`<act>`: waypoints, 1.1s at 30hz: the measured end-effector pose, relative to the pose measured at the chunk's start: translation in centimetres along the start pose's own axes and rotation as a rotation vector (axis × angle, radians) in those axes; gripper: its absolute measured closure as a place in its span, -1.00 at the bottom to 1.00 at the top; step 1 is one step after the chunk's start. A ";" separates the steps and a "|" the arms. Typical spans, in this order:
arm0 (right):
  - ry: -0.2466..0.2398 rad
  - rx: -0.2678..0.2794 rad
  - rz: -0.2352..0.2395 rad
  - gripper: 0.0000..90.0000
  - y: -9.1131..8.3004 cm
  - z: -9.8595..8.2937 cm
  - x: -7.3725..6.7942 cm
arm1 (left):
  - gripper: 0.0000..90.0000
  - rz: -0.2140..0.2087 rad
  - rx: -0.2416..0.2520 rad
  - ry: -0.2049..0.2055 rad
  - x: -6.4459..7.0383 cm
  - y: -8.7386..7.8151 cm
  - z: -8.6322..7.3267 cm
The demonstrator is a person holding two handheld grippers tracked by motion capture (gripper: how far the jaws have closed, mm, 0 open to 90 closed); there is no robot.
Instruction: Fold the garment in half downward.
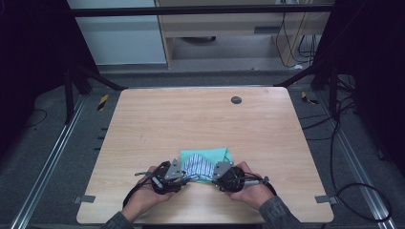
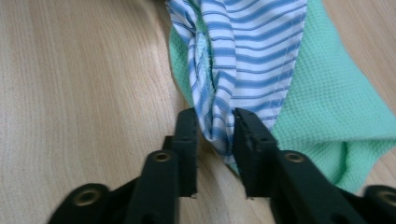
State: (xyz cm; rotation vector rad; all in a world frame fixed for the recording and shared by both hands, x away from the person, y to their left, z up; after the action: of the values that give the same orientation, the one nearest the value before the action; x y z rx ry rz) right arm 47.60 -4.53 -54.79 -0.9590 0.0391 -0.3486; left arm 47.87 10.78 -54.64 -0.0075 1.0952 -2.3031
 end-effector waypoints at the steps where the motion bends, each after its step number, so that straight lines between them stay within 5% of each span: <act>1: 0.009 0.004 -0.004 0.39 -0.1 -0.1 0.0 | 0.35 -0.004 0.002 -0.006 0.0 -0.2 0.0; 13: 0.118 0.076 -0.123 -0.51 -2.5 -1.4 1.6 | -0.64 0.041 0.029 -0.160 -1.6 -2.3 -0.1; 21: 0.191 0.099 -0.174 -0.71 -4.5 -2.7 2.8 | -0.75 0.066 0.019 -0.211 -3.4 -3.4 -0.9; 33: 0.403 0.127 -0.221 -0.83 -6.1 -6.2 5.5 | -0.83 0.116 -0.025 -0.282 -6.3 -4.0 -3.1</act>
State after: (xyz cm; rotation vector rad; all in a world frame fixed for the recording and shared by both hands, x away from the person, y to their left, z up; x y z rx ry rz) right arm 49.95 -14.31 -52.77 -0.7563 0.2772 -0.7366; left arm 50.38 18.14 -52.33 -0.2634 0.9539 -2.1076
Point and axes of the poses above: each handheld gripper's, and its own axes: y roughly forward along the jaws, z roughly out of its top, x roughly to its right, the point moved 9 cm from there along y, roughly forward along the jaws, and after that the axes turned 7 degrees about z, right-handed, at the moved point
